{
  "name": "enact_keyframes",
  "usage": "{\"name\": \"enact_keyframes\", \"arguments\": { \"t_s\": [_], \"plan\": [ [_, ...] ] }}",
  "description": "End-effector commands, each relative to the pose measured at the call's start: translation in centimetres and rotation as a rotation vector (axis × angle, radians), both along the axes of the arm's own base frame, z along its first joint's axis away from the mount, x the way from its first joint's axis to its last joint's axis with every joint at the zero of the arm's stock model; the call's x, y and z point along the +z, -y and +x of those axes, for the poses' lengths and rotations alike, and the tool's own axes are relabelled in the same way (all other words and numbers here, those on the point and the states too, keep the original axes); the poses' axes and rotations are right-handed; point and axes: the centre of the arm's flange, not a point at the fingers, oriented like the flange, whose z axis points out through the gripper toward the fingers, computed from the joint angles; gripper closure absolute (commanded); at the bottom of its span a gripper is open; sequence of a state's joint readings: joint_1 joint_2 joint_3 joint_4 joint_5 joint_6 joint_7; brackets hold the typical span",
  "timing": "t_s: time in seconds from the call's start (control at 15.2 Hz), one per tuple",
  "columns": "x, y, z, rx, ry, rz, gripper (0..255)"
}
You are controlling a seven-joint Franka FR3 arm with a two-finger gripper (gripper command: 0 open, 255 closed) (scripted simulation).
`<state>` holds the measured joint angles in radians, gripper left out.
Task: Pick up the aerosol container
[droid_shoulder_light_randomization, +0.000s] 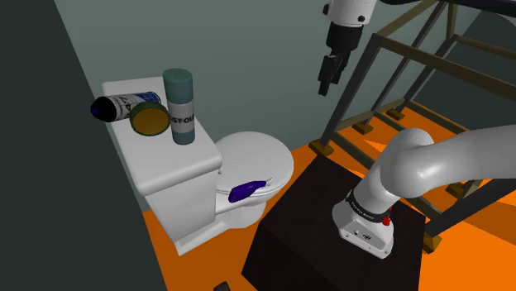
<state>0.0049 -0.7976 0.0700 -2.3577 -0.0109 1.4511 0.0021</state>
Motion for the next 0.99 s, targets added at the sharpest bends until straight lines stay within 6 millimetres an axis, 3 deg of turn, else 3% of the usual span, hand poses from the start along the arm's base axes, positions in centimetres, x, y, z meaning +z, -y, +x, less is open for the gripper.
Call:
{"name": "enact_keyframes", "arguments": {
  "t_s": [0.0, 0.92],
  "plan": [
    [0.0, 0.0, 0.0, 0.000, 0.000, 0.000, 0],
    [0.8, -13.2, 11.8, -0.009, 0.044, 0.026, 0]
  ]
}}
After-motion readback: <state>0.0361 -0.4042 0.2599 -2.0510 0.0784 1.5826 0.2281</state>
